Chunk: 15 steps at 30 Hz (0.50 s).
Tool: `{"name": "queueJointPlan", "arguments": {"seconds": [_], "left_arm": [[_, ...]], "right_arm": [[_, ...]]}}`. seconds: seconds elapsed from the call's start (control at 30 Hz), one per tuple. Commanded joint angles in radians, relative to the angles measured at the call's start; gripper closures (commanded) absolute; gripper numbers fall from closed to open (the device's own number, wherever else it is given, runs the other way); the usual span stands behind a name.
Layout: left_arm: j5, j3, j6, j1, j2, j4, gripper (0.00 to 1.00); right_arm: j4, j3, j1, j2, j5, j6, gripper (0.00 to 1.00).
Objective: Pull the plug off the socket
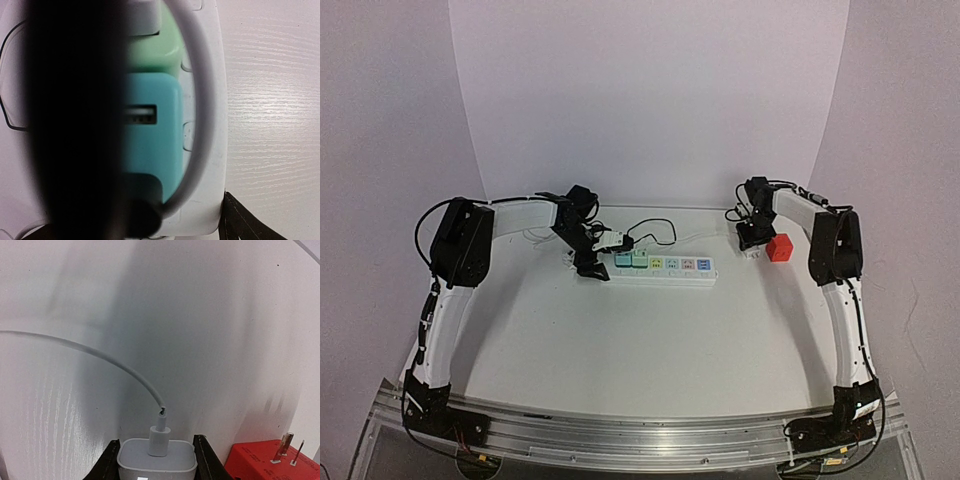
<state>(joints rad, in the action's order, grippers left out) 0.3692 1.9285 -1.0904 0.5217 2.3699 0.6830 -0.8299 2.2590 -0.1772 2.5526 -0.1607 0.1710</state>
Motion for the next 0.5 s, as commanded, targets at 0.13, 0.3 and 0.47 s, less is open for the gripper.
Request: {"name": "queueJointPlan", "arguments": {"seconds": [0.13,0.3,0.47], "left_arm": [[-0.072,-0.060,-0.007,0.008,0.099,0.132,1.00],[-0.067,-0.054,-0.008,0.008,0.100,0.132,1.00],[-0.062,-0.048,-0.006,0.008,0.100,0.136,1.00]], "right_arm": [[-0.010,-0.056,0.005,-0.008,-0.018,-0.004,0.63],[-0.009,-0.055,0.004,-0.029,0.030,-0.010,0.49],[-0.009,-0.061,-0.005,-0.058,0.054,-0.003,0.40]]}}
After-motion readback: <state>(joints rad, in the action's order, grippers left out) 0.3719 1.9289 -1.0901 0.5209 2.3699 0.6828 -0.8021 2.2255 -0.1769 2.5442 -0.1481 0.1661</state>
